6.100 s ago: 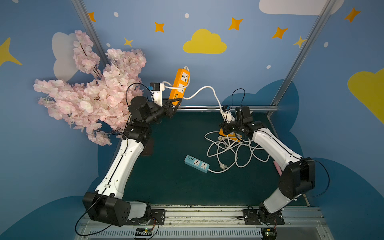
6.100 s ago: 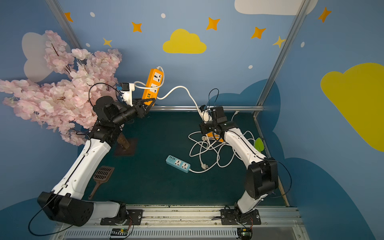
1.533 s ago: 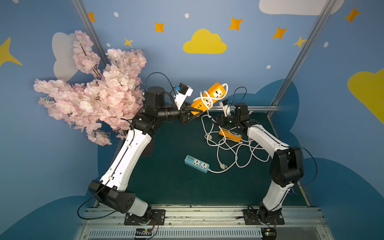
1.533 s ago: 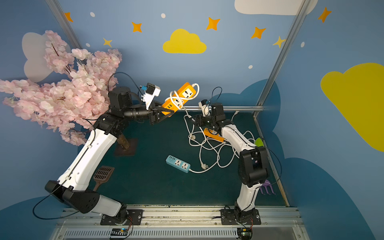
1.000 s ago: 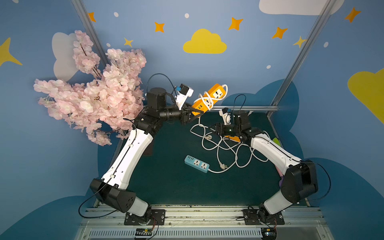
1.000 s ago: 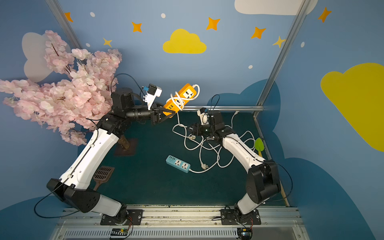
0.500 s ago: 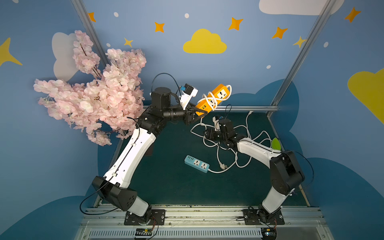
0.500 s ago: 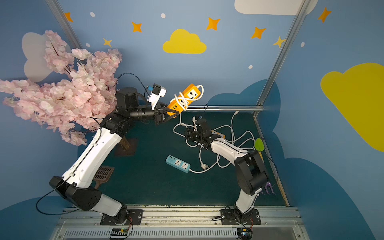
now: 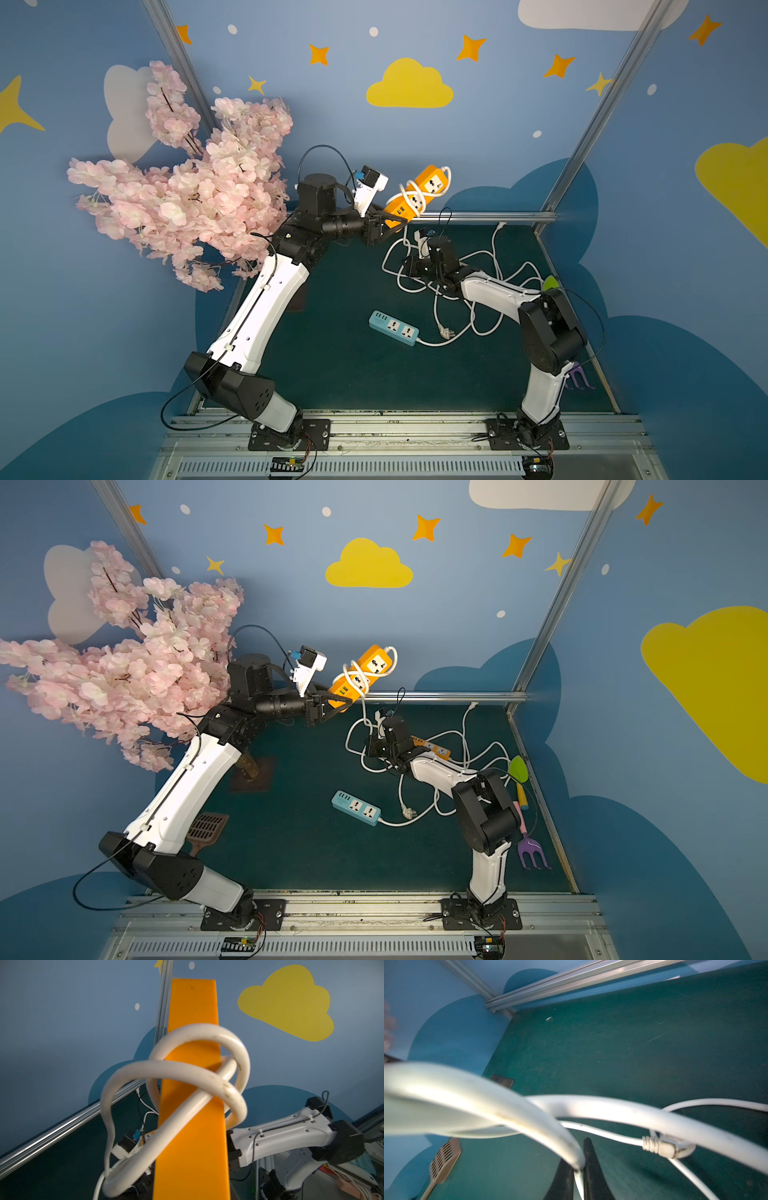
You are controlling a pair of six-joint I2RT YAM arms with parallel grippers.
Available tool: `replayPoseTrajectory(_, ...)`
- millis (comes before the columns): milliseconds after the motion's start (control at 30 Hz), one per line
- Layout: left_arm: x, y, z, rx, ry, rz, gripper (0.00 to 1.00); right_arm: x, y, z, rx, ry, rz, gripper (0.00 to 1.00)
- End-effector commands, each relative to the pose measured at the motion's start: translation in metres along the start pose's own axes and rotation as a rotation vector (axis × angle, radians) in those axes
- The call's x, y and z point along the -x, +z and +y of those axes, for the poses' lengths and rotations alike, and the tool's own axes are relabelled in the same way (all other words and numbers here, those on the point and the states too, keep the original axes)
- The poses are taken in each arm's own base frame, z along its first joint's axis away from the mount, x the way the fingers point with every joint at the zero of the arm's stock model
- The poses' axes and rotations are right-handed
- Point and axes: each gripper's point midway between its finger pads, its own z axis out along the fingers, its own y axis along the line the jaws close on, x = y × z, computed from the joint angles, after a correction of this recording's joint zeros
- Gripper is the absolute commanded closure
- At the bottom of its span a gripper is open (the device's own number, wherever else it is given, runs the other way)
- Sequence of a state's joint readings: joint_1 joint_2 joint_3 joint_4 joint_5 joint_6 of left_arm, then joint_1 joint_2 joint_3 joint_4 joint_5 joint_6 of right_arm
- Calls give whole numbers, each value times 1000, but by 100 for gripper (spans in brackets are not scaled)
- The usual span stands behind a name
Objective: Wrap the cord around the power strip
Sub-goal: Adjust the power cord.
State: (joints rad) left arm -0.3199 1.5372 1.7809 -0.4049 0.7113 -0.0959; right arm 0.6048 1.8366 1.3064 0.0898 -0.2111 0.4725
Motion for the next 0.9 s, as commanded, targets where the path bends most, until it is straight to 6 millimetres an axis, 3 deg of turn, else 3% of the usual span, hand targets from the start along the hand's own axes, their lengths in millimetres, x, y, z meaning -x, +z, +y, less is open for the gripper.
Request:
replayPoseTrajectory(0, 17, -21, 45, 161, 25, -79, 97, 7, -63, 68, 260, -60, 110, 100)
replayPoseTrajectory(67, 16, -27, 64, 211, 4, -101, 98, 3, -92, 79, 350, -14, 177, 100)
replayPoseTrajectory(133, 12, -31, 75, 241, -16, -115, 98, 10, -120, 81, 443, 50, 202, 100)
replayPoseTrajectory(300, -3, -40, 79, 269, -18, -104, 97, 71, -181, 55, 560, 253, 44, 100)
replayPoseTrajectory(400, -3, -49, 65, 235, -13, -127, 97, 110, -205, 8, 486, 393, -115, 100)
replayPoseTrajectory(433, -3, -52, 61, 230, -13, -129, 98, 123, -215, -20, 430, 472, -193, 100)
replayPoseTrajectory(500, -2, -57, 55, 224, -11, -129, 98, 130, -230, -80, 311, 696, -314, 100)
replayPoseTrajectory(567, -1, -62, 53, 233, -11, -132, 97, 120, -240, -137, 186, 862, -434, 100)
replayPoseTrajectory(667, 2, -67, 54, 245, -23, -143, 97, 85, -234, -185, 23, 974, -446, 100)
replayPoseTrajectory(733, 5, -68, 53, 239, -32, -149, 97, 55, -225, -204, -83, 1026, -392, 100)
replayPoseTrajectory(867, 15, -59, 37, 136, -46, -161, 97, 13, -212, -219, -195, 1020, -265, 100)
